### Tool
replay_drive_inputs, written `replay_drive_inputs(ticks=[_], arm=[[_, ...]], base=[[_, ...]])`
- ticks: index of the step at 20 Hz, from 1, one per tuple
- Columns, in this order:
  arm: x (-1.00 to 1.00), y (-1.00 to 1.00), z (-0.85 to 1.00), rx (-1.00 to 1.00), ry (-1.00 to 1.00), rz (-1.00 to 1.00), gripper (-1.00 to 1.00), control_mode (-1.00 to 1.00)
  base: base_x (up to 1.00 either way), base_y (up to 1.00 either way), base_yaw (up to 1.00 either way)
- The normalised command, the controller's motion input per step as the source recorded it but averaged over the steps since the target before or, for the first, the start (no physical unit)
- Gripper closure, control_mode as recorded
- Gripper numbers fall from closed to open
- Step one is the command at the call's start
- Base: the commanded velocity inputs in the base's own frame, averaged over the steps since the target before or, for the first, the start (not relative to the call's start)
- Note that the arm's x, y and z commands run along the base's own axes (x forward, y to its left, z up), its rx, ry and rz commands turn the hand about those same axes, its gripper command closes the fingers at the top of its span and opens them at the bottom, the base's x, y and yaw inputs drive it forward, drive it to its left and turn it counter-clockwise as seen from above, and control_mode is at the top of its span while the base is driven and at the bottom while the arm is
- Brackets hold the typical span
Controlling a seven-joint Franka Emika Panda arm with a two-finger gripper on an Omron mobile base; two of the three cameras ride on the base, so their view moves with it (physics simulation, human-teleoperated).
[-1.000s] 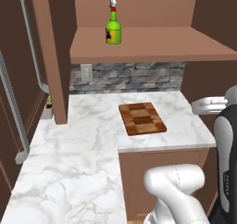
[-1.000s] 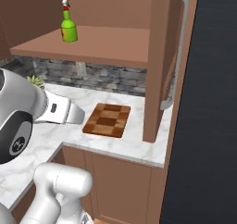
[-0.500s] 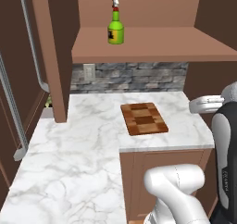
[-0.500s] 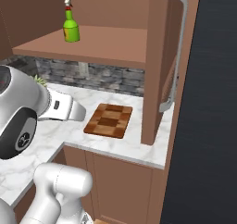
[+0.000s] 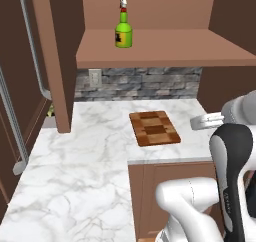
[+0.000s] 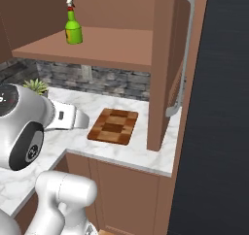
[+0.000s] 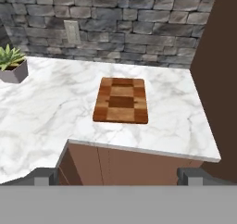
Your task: Move the cutting board and knife to the sink. Then move spray from the cabinet to the counter.
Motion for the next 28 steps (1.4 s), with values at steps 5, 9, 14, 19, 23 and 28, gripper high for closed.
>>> replay_drive_inputs(ticks=[5,9,14,19,23,28], arm=[[0.51,0.16,-0.62,-0.02,-0.03,0.0,-1.0,-1.0],[0.5,0.28,-0.43,0.0,-0.02,0.0,-1.0,-1.0],[0.58,0.1,-0.25,0.0,0.0,0.0,-1.0,-1.0],[0.52,0.02,-0.18,0.0,0.0,0.0,-1.0,-1.0],[0.62,0.0,-0.16,0.0,0.0,0.0,-1.0,-1.0],[0.57,0.0,-0.16,0.0,0.0,0.0,-1.0,-1.0]], base=[[0.0,0.0,0.0],[0.0,0.0,0.0],[0.0,0.0,0.0],[0.0,0.0,0.0],[0.0,0.0,0.0],[0.0,0.0,0.0]])
